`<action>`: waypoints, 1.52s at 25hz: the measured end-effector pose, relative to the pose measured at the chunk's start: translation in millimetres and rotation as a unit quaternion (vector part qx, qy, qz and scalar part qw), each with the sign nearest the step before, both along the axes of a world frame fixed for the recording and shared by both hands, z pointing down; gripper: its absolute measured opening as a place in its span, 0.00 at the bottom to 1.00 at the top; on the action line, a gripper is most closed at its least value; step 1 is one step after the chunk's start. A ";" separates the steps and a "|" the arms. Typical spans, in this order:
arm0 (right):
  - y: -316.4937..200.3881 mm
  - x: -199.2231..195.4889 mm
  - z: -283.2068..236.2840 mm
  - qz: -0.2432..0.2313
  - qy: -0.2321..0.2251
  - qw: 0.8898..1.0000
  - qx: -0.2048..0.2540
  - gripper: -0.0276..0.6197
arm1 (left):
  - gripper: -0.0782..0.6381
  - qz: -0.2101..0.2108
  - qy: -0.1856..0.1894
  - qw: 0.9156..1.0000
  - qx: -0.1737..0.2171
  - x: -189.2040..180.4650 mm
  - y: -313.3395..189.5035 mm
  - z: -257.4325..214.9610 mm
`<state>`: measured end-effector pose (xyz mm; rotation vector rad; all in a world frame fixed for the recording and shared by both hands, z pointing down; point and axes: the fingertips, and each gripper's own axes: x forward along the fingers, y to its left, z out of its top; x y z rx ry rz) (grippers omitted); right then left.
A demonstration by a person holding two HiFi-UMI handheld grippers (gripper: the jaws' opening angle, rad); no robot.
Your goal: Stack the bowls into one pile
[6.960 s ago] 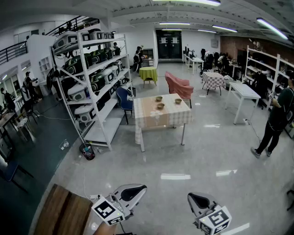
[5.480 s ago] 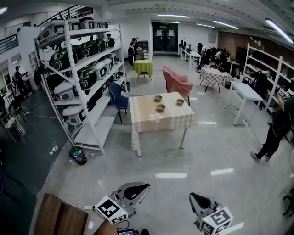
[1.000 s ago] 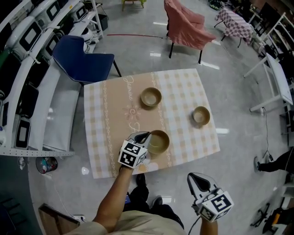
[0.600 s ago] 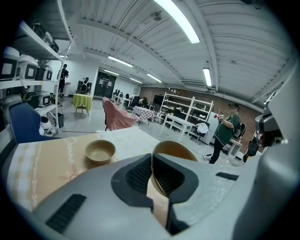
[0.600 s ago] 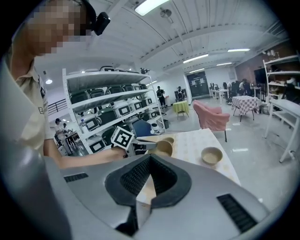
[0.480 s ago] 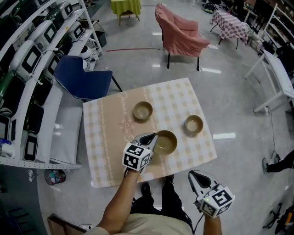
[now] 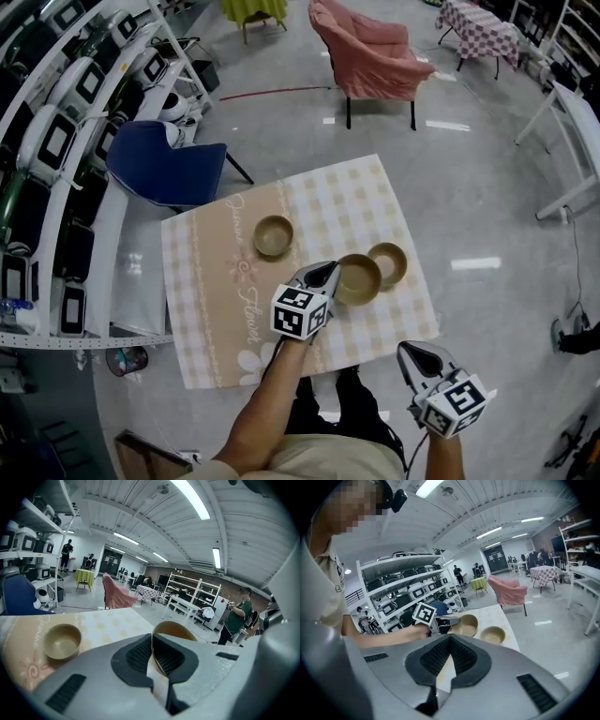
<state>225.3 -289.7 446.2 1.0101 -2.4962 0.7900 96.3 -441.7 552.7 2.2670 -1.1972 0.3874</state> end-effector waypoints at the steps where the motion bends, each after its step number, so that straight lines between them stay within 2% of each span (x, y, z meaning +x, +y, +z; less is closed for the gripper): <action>1: -6.0 5.5 3.1 0.002 -0.001 1.000 -0.002 0.05 | 0.13 0.001 0.000 1.000 -0.004 7.4 -5.5 4.4; 10: -41.2 30.0 30.8 0.007 -0.009 1.000 -0.024 0.05 | 0.13 0.006 -0.003 1.000 -0.028 47.2 -44.8 44.1; 19: -61.7 28.9 46.6 -0.003 -0.011 0.999 -0.040 0.05 | 0.13 0.015 0.002 0.999 -0.046 64.9 -57.2 65.4; 27: -75.7 27.7 56.0 -0.007 -0.008 0.999 -0.049 0.05 | 0.13 0.034 0.000 0.999 -0.040 82.6 -60.9 72.9; 38: -88.0 20.4 68.4 -0.015 -0.004 0.998 -0.057 0.05 | 0.14 0.052 -0.010 0.999 -0.008 92.0 -65.5 71.4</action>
